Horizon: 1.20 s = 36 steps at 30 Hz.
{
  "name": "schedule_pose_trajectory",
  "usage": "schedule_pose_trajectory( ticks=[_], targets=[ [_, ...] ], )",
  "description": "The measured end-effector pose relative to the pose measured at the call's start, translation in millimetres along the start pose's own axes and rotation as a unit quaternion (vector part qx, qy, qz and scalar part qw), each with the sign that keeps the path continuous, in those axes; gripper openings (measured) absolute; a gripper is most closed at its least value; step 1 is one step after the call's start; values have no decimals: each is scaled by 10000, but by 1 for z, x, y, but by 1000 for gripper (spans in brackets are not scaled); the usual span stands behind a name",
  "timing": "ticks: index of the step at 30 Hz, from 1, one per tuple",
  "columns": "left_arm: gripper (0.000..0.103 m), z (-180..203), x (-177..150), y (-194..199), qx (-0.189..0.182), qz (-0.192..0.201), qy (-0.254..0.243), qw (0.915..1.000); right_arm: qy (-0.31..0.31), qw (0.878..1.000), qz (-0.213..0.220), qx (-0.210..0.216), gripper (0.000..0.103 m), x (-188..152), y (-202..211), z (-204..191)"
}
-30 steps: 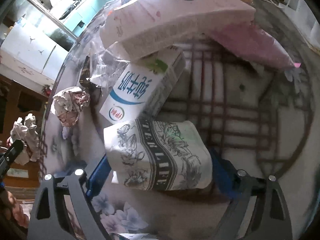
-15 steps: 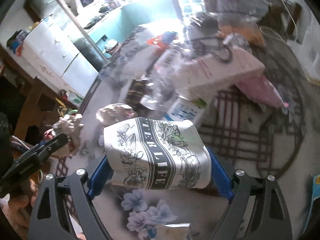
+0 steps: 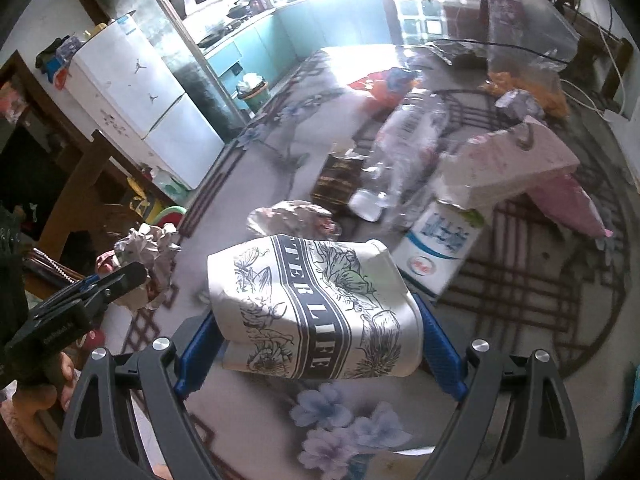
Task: Collect trash
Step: 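Carry the crumpled paper and paper cup over the trash bin with both tools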
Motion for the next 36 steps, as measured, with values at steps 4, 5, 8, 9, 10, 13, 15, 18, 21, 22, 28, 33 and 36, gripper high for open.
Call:
schedule_pose_trajectory(
  ticks=[4, 5, 8, 9, 10, 13, 15, 18, 21, 22, 28, 33, 36],
  targets=[
    [48, -23, 1, 1, -9, -18, 164, 9999, 200, 9997, 96, -128, 85, 6, -5, -17],
    [48, -31, 2, 0, -18, -16, 199, 9998, 197, 9997, 98, -136, 85, 8, -8, -21],
    [48, -48, 6, 0, -71, 18, 211, 9997, 132, 9997, 90, -185, 85, 10, -16, -32],
    [48, -54, 9, 0, -105, 36, 204, 9997, 127, 9996, 125, -226, 85, 11, -18, -39],
    [48, -59, 11, -1, -144, 54, 185, 9997, 128, 9994, 159, -280, 85, 12, -21, -46],
    [47, -82, 18, -7, -248, 17, 111, 9996, 141, 9987, 204, -455, 85, 14, -30, -64],
    [47, -104, 26, -14, -257, -49, 162, 9995, 214, 9983, 179, -516, 85, 15, -36, -80],
    [47, -136, 38, -18, -231, -72, 154, 9996, 114, 9991, 157, -382, 85, 19, -50, -109],
    [47, -168, 48, -19, -106, -4, 76, 9999, 160, 9996, 89, -208, 85, 18, -67, -142],
    [47, -184, 51, -21, -33, -16, 94, 9999, 201, 9997, 43, -158, 85, 18, -75, -153],
    [47, -259, 53, -27, 327, -160, 295, 9989, 249, 9989, -243, 311, 85, 24, -126, -221],
    [47, -317, 56, -33, 610, -292, 499, 9965, 559, 9957, -475, 568, 85, 32, -163, -277],
    [47, -338, 61, -37, 699, -314, 527, 9957, 726, 9929, -641, 694, 85, 31, -181, -300]
  ],
)
Point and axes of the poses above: each gripper's, at about its wrist camera, not at the fingertips, and y roughly against the way its jaws point, z to its right, x to its top, the point moved 6 cm from there along -y, roughly the way its jaws point, and after that the axes turned 12 degrees about z, right-handed, at the moved point
